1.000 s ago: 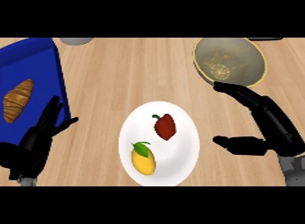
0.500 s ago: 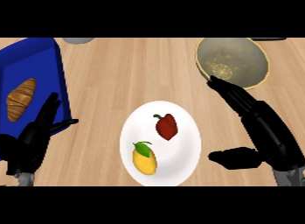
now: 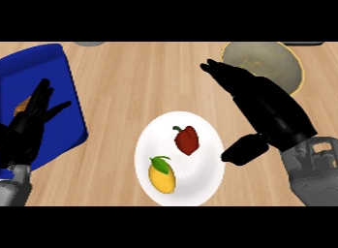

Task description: Pick the bell pepper from the plate and place it in the bowl

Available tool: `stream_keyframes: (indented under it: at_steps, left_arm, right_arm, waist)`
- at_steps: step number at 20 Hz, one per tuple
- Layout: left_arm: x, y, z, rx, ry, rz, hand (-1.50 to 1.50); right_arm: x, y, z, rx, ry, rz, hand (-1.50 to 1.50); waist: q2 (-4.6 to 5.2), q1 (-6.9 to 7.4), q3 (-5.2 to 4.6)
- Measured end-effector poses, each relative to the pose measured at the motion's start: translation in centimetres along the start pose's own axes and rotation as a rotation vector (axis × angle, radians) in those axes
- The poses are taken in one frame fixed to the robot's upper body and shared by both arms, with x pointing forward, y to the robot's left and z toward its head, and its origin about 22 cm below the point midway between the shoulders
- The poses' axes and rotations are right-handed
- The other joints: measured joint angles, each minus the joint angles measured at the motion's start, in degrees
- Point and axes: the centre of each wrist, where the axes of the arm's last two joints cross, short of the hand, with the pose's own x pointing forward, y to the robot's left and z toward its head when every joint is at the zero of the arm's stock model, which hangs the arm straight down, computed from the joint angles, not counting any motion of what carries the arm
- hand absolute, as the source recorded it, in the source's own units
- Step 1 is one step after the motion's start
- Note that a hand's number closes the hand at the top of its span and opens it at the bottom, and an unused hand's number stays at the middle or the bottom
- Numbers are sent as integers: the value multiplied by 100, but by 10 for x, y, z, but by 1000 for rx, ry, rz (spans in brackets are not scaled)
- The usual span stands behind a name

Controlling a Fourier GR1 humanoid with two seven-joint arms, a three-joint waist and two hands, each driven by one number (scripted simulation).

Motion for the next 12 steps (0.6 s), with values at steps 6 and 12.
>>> stream_keyframes:
  at_steps: [6,12]
  left_arm:
    - [1,3,-7,13,-7,-5,0]
    - [1,8,-9,18,-11,-11,0]
  right_arm:
    - [15,1,-37,209,77,103,-150]
    - [30,26,-68,382,112,134,-150]
  waist:
    - [6,19,4]
    - [1,3,10]
